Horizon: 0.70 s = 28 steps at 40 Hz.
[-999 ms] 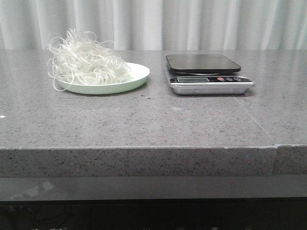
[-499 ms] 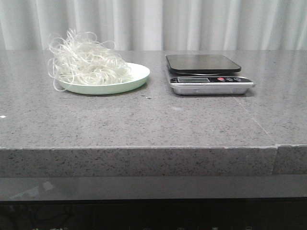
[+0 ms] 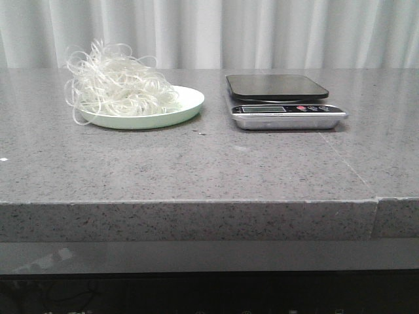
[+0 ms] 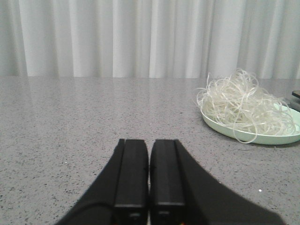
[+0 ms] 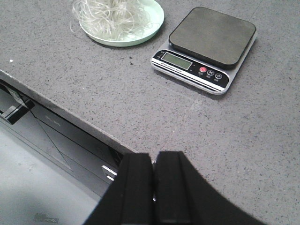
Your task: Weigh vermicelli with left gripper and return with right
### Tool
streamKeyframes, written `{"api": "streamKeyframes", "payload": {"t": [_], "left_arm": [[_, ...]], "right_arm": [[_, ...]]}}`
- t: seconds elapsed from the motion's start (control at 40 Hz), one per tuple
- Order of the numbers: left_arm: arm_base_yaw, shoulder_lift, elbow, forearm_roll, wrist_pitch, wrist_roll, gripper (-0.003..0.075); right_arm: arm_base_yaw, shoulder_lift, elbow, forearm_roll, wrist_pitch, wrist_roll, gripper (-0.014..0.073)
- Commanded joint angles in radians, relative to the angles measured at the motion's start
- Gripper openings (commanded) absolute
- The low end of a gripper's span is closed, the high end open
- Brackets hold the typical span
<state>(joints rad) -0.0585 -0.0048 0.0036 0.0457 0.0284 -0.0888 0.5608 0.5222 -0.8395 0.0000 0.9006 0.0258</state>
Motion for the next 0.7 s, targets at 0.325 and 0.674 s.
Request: {"api": "streamKeyframes", "payload": {"t": [0.325, 0.674], "left_arm": [[-0.010, -0.024, 0.039, -0.026, -0.090, 0.026, 0.0154], [-0.010, -0.024, 0.039, -0.026, -0.090, 0.026, 0.0154]], "right_arm": [[-0.002, 0.005, -0.025, -0.007, -0.065, 0.001, 0.0172], [-0.002, 0.005, -0.025, -0.007, -0.065, 0.001, 0.0172]]}}
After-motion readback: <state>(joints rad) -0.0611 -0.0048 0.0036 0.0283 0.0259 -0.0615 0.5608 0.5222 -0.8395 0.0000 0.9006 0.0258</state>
